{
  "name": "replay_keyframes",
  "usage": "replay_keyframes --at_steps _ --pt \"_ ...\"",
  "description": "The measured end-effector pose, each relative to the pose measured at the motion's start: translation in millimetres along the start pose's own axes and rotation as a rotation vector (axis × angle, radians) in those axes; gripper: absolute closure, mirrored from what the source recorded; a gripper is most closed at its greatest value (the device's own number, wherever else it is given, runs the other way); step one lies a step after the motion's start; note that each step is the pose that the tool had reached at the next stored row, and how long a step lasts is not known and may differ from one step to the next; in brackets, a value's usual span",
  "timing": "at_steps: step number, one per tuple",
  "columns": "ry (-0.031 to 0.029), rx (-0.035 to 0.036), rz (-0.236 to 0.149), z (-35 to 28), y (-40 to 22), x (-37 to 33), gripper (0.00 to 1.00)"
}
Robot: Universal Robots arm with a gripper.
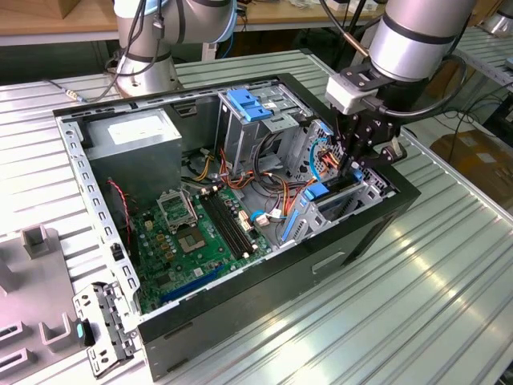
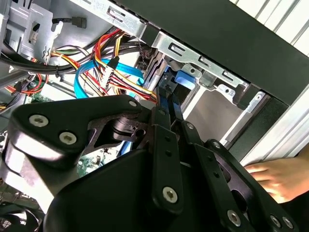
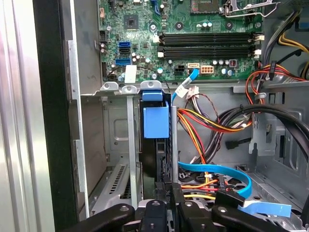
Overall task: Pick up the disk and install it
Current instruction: 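Insert the first disk wire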
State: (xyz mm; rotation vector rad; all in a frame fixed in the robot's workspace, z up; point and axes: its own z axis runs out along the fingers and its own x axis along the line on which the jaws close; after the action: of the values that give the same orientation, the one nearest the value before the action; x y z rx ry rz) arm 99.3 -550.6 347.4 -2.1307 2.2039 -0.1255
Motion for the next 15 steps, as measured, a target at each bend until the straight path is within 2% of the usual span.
replay_keyframes --at_steps 15 --pt "0.0 0.0 0.001 1.0 0.7 1.3 0.84"
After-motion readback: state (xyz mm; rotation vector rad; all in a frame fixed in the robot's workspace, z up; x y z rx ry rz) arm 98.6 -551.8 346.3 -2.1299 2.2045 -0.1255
